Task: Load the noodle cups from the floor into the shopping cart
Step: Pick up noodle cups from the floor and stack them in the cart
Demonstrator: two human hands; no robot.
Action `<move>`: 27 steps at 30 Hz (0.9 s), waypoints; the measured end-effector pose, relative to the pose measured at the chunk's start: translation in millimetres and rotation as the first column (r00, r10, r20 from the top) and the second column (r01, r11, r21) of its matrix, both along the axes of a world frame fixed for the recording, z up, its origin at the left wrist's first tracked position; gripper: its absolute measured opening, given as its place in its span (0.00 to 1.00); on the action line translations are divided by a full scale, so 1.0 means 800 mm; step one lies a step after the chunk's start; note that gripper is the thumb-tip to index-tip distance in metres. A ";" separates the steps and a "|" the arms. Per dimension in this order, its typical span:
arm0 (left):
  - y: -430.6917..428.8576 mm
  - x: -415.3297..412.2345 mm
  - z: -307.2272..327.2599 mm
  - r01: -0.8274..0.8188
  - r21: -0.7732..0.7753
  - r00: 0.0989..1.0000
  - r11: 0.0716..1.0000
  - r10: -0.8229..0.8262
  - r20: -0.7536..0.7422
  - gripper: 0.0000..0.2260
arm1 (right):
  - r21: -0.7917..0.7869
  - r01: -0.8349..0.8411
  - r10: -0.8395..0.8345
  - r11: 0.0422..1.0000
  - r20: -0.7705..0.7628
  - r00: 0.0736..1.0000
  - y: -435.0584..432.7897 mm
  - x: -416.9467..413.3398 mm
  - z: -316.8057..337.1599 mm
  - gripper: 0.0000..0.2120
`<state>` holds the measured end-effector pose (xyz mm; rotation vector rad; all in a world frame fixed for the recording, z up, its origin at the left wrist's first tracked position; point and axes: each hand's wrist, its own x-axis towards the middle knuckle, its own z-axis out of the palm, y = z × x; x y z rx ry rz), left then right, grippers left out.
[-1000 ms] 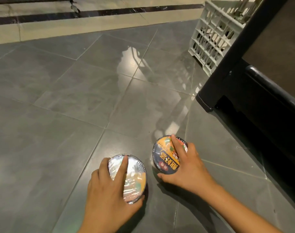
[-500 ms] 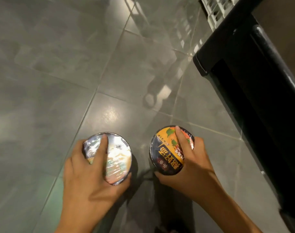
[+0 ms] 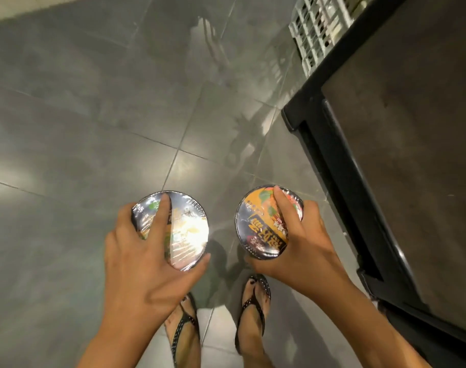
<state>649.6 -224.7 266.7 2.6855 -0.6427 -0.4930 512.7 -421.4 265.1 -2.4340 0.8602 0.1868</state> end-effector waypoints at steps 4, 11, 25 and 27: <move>0.013 0.006 0.121 -0.030 -0.027 0.999 0.999 0.029 -0.037 0.46 | 0.099 -0.038 0.038 0.994 0.003 0.999 0.013 0.021 0.125 0.55; 0.069 -0.010 0.312 -0.060 -0.039 0.997 0.997 0.057 -0.058 0.46 | 0.169 -0.099 0.102 0.981 -0.008 0.995 0.082 0.032 0.318 0.54; 0.179 -0.115 0.496 -0.385 0.003 0.918 0.923 0.382 0.107 0.44 | 0.166 -0.389 0.371 0.906 0.132 0.919 0.135 0.025 0.499 0.54; 0.180 -0.147 0.500 -0.485 0.020 0.871 0.875 0.480 0.101 0.45 | 0.179 -0.473 0.451 0.863 0.150 0.880 0.138 0.016 0.506 0.51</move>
